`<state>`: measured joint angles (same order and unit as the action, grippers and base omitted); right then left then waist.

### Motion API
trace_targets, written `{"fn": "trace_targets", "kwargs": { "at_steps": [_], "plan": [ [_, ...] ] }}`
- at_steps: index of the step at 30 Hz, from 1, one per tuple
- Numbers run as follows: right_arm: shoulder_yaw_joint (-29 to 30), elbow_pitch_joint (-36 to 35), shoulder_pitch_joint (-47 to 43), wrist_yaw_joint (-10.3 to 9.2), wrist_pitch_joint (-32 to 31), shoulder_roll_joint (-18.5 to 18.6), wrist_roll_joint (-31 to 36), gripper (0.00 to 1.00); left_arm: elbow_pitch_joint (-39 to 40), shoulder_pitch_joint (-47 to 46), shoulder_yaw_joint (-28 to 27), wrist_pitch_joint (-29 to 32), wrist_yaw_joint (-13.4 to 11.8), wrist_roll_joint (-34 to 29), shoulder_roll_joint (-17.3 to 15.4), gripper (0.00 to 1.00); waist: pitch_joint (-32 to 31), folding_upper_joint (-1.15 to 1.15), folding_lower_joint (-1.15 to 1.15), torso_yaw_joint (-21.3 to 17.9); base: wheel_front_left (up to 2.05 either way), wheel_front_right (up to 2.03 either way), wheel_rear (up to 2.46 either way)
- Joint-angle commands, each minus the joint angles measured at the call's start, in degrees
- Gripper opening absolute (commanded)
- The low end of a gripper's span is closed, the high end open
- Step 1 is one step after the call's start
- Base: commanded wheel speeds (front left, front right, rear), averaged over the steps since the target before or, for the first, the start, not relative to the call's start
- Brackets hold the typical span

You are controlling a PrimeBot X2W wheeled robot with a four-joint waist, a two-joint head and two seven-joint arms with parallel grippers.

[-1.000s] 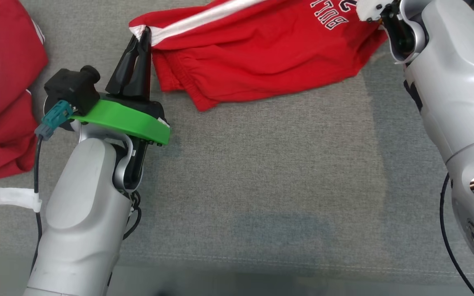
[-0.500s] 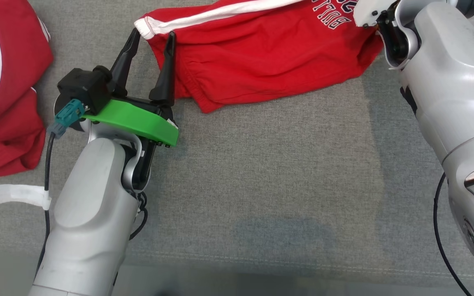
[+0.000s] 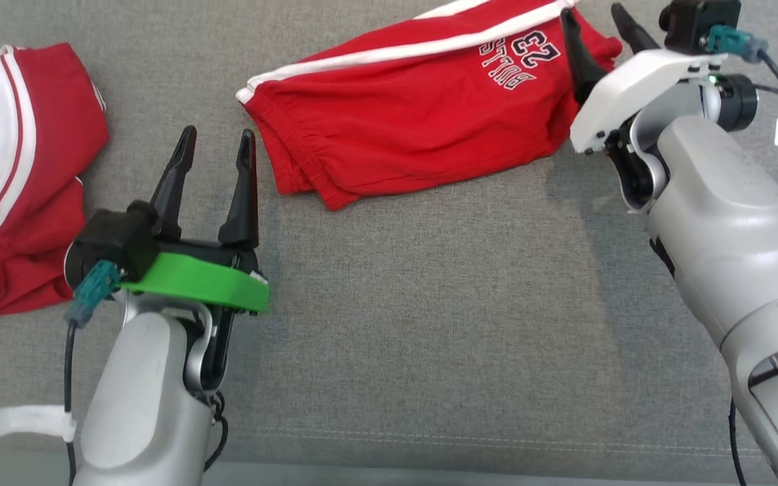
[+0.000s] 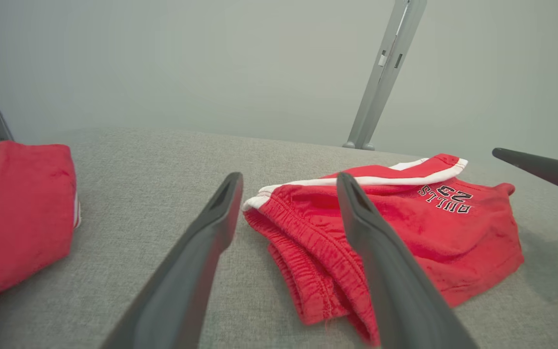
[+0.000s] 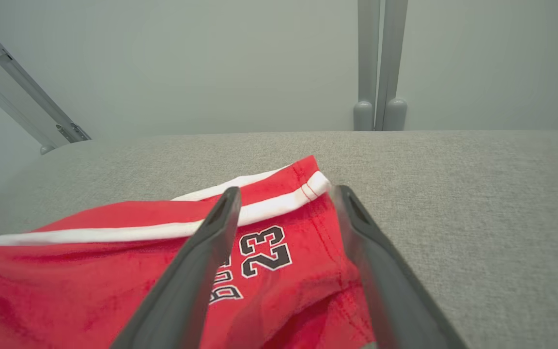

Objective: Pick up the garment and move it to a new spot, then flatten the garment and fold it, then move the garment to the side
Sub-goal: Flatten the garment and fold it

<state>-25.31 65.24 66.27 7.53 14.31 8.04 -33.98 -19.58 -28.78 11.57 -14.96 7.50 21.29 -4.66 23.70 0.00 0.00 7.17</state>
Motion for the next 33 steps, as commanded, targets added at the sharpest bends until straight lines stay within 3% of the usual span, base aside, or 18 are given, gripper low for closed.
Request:
{"fn": "trace_targets", "kwargs": {
  "at_steps": [1, 12, 19, 33],
  "plan": [
    [-1.01, -0.88, -2.45, -0.08, 0.48, 0.62, -0.92, 1.0, 1.99, 2.95, -1.13, -0.22, -0.11, -1.64, 0.36, 1.0, -3.26, 0.0, 0.0, -1.08, 0.0, 0.0, 0.0],
    [-3.72, -0.11, -7.73, -0.08, 0.94, 4.62, -1.77, 1.0, 11.35, 15.76, -5.58, -0.22, -0.5, -10.13, 1.39, 1.0, -7.61, 0.0, 0.0, -0.6, 0.0, 0.0, 0.0],
    [-1.9, 2.8, -6.57, -0.08, 0.98, 6.01, -2.44, 1.0, 14.51, 18.46, -6.64, -0.22, -0.86, -11.07, 1.71, 1.0, -6.54, 0.0, 0.0, 2.35, 0.0, 0.0, 0.0],
    [0.96, 7.67, -3.12, -0.08, 1.0, 7.1, -0.24, 1.0, 15.91, 16.66, -3.46, -0.22, -1.88, -8.97, 1.78, 1.0, -1.58, 0.0, 0.0, 7.14, 0.0, 0.0, 0.0]
  ]
}}
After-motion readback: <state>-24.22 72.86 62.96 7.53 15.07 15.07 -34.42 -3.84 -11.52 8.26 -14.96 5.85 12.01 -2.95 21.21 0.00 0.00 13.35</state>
